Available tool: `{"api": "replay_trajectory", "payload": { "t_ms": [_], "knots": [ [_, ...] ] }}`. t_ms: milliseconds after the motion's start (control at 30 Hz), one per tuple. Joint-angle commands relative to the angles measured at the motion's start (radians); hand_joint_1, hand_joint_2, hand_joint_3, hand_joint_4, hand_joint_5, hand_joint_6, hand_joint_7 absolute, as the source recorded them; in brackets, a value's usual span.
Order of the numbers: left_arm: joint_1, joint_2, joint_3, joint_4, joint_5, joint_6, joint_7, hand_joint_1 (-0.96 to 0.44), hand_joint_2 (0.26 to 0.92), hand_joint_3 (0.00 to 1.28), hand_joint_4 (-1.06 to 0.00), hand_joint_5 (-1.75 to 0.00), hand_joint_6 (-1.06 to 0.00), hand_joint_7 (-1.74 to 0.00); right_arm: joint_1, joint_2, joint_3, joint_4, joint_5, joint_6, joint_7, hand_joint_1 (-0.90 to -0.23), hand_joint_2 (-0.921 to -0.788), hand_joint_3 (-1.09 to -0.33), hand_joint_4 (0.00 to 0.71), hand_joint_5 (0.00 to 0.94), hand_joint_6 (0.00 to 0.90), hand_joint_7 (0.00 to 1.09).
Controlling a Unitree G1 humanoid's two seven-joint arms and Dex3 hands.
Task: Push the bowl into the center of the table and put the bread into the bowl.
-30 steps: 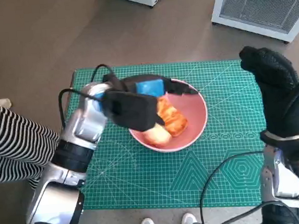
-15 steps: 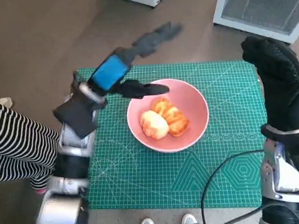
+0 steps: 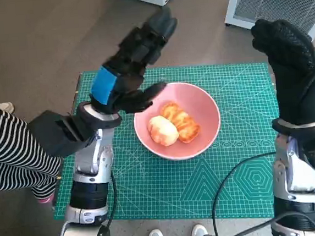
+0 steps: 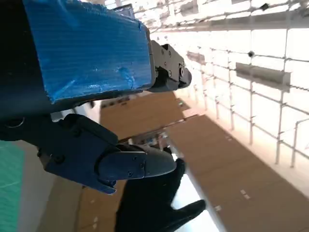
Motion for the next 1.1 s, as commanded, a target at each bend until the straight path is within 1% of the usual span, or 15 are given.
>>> {"api": "replay_trajectory", "payload": {
  "t_ms": [33,133,300,433,567,833,1100],
  "knots": [
    [0.019,-0.007,0.016,0.010,0.001,-0.034,0.001,-0.74,0.921,0.52,-0.11,0.00,-0.18,0.00,-0.008,-0.005,0.007,0.004,-0.016,0.022,-0.010,-0.707,-0.921,-0.730,0.137,0.008,0.035,0.55],
    [0.025,-0.009,0.021,0.017,0.006,-0.048,0.003,-0.74,0.921,0.52,-0.11,0.00,-0.18,0.00,-0.009,-0.004,0.009,0.007,-0.023,0.022,-0.011,-0.710,-0.921,-0.725,0.137,0.007,0.041,0.56],
    [0.032,-0.012,0.024,0.024,0.013,-0.066,0.003,-0.74,0.921,0.52,-0.11,0.00,-0.18,-0.01,-0.010,-0.005,0.007,0.019,-0.021,0.016,-0.005,-0.715,-0.921,-0.717,0.136,0.006,0.045,0.56],
    [0.037,-0.018,0.028,0.032,0.016,-0.081,0.007,-0.74,0.921,0.53,-0.11,0.00,-0.18,-0.01,-0.005,-0.005,0.008,0.025,-0.026,0.006,-0.006,-0.713,-0.921,-0.715,0.136,0.005,0.042,0.56],
    [0.038,-0.027,0.031,0.058,0.024,-0.118,0.010,-0.73,0.921,0.54,-0.11,0.00,-0.18,-0.01,0.000,-0.006,0.007,0.037,-0.033,-0.011,-0.006,-0.711,-0.921,-0.715,0.136,0.004,0.033,0.56],
    [0.032,-0.040,0.038,0.122,0.005,-0.176,-0.017,-0.71,0.921,0.52,-0.11,0.00,-0.17,0.00,0.007,0.001,0.005,0.071,-0.041,-0.049,-0.004,-0.704,-0.921,-0.717,0.135,0.003,0.027,0.56],
    [0.025,-0.054,0.049,0.161,-0.021,-0.201,-0.054,-0.71,0.921,0.49,-0.12,-0.01,-0.20,-0.03,0.019,0.007,0.007,0.088,-0.040,-0.079,-0.001,-0.710,-0.921,-0.715,0.132,0.001,0.025,0.56]
  ]
}}
